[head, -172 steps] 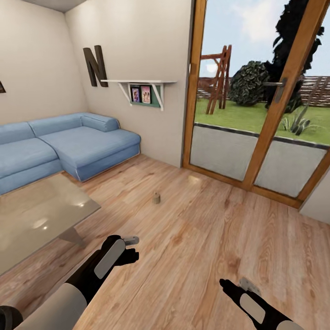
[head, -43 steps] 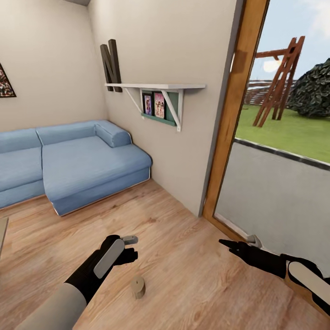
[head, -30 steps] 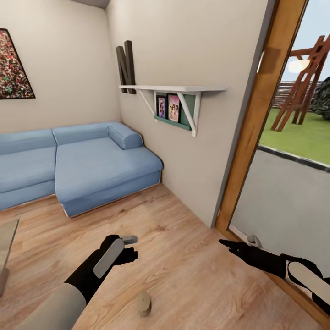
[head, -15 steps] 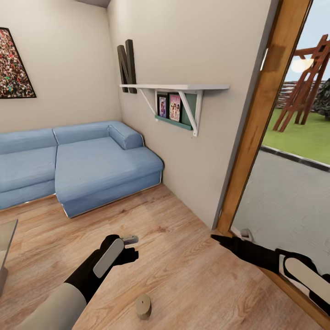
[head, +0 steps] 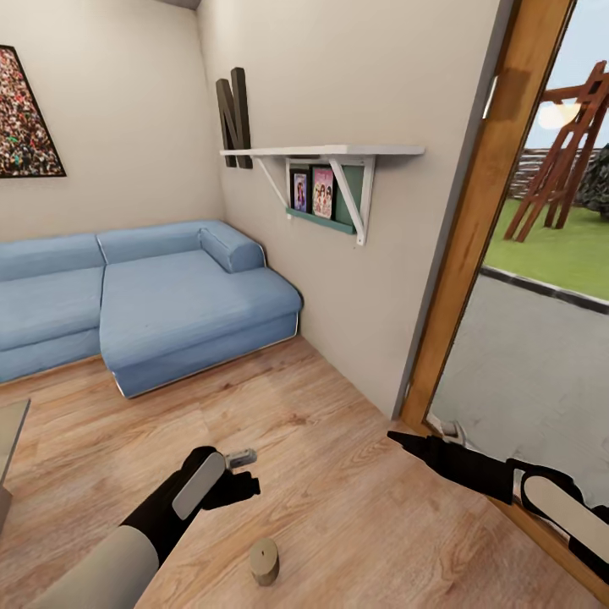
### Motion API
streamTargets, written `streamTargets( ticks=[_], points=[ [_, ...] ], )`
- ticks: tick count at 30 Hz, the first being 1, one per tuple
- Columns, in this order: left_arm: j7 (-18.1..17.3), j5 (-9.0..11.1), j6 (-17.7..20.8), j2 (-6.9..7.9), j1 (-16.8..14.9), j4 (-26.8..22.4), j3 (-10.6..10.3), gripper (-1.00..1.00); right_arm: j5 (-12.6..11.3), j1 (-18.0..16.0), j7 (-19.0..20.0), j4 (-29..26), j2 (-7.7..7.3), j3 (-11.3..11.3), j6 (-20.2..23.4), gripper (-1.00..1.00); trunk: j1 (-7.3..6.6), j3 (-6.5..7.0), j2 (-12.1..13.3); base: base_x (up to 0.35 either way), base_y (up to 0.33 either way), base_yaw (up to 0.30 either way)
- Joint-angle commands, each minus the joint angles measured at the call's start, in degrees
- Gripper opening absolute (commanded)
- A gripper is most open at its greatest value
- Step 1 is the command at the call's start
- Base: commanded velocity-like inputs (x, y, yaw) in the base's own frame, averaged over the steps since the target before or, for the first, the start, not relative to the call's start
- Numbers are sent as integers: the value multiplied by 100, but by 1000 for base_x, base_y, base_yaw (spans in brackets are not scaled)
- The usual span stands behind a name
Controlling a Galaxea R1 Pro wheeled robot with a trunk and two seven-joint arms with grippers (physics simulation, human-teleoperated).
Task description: Place each of the two pumpkins and all three candles from the living room inside a cabinet in the living room (use any cabinet), then make sure every cabinet is closed, and position the cauldron so it is next to a table in the living room.
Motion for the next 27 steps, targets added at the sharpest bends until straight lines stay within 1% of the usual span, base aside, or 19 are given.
streamTargets(
  ticks=[1,3,6,9,12,17,21,25,27],
  points=[
    [19,58,-87,4,-3,43,-25,100,-45,-8,7,3,-4,12,10,100,22,-24,-44,0,0,0],
    [-12,51,-229,-4,-5,122,-24,100,-49,-8,-3,9,3,12,11,100,66,-60,-125,0,0,0],
    [-23,48,-287,-19,-9,156,-28,100,-50,-8,-21,16,18,12,12,100,132,-114,-245,0,0,0],
    [-28,40,-323,0,-9,184,-29,100,-50,-8,-24,20,24,12,12,100,198,-167,-365,0,0,0],
    [-28,26,-482,11,-7,251,-30,100,-63,-8,-13,18,23,8,16,100,264,-221,-486,0,0,0],
    [-26,20,-618,-41,-7,286,-30,100,-49,-8,-15,20,28,16,29,100,373,-311,-686,0,0,0],
    [11,8,-658,-114,-9,368,-45,100,-27,-8,-10,238,32,21,58,100,461,-383,-847,0,0,0],
    [77,5,-780,-163,-9,381,-39,100,-10,-8,-9,377,32,21,71,100,549,-455,-1007,0,0,0],
    [89,22,-805,-181,-5,397,-39,100,-7,-8,-9,392,32,21,79,100,549,-455,-1007,0,0,0]
  ],
)
